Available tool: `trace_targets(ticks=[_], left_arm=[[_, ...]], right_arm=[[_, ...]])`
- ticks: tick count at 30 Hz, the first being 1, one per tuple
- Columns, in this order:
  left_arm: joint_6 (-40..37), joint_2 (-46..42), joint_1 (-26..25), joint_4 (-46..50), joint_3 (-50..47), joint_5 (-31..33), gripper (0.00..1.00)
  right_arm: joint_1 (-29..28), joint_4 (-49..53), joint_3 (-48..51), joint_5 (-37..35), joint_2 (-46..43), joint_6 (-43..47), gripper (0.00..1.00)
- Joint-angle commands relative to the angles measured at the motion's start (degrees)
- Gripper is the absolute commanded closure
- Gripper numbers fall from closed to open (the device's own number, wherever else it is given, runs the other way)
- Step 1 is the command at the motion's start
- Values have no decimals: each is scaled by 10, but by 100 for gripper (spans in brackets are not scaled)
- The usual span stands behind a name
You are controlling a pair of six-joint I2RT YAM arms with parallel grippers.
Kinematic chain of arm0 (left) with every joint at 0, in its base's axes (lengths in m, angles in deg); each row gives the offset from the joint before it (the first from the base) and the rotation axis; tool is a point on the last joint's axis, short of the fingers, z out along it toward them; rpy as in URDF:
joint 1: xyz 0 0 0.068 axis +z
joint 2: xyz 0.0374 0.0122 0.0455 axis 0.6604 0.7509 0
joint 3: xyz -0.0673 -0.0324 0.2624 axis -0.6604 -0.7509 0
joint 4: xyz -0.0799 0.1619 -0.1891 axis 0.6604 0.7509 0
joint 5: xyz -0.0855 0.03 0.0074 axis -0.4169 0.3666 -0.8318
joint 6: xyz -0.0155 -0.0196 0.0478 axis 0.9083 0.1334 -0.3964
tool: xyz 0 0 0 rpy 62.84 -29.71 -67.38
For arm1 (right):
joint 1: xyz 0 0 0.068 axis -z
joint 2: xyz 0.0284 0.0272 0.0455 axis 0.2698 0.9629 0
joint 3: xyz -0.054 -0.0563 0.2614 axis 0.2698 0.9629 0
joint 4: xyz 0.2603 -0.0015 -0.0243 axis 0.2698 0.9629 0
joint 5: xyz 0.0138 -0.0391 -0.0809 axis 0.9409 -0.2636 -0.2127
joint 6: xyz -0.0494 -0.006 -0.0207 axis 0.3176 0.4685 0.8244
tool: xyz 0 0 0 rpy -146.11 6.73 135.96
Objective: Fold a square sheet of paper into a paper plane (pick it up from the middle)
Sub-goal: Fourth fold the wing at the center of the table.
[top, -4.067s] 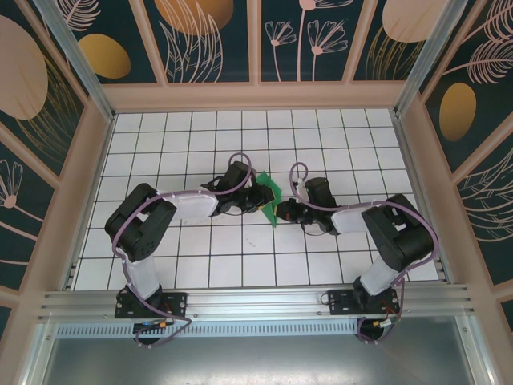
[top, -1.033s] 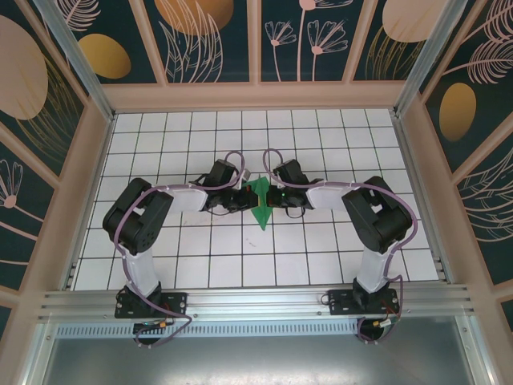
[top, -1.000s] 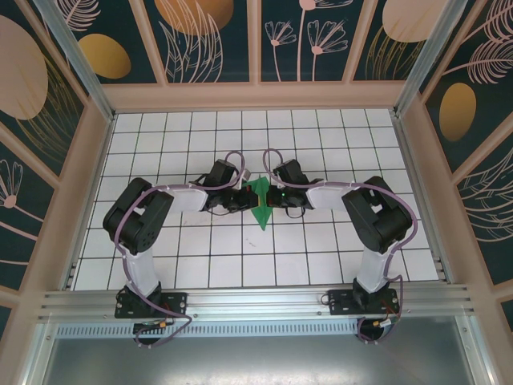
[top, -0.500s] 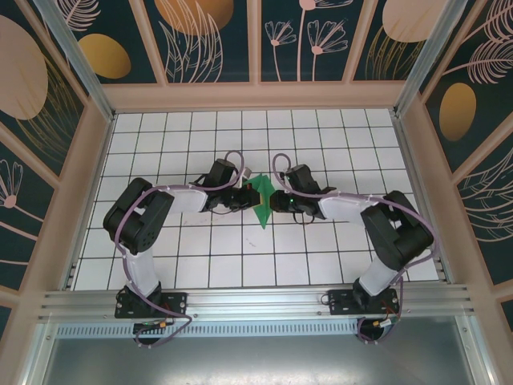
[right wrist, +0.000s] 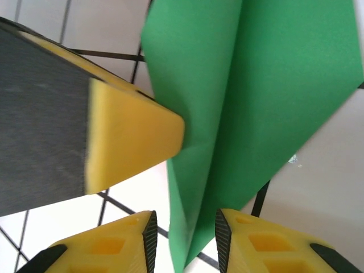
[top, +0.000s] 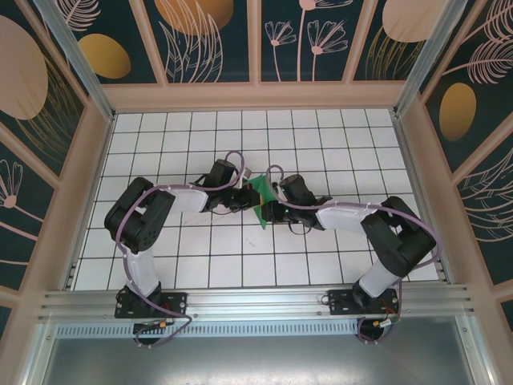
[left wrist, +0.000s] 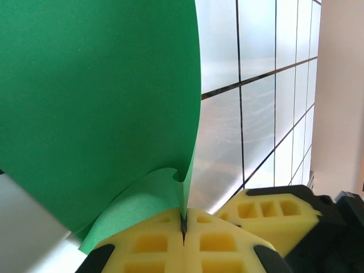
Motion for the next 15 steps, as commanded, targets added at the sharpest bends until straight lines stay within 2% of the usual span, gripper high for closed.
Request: trace_targets(ticks=[1, 7, 15], left_arm=[[-1, 10, 5, -10, -2, -13, 100], [4, 6, 5, -17, -3, -15, 100], [1, 2, 5, -7, 6, -17, 100]], right_arm=[[-8, 7, -21, -14, 24, 14, 65], [-17, 1, -25, -10, 30, 18, 67], [-25, 44, -36, -55, 42, 36, 82]])
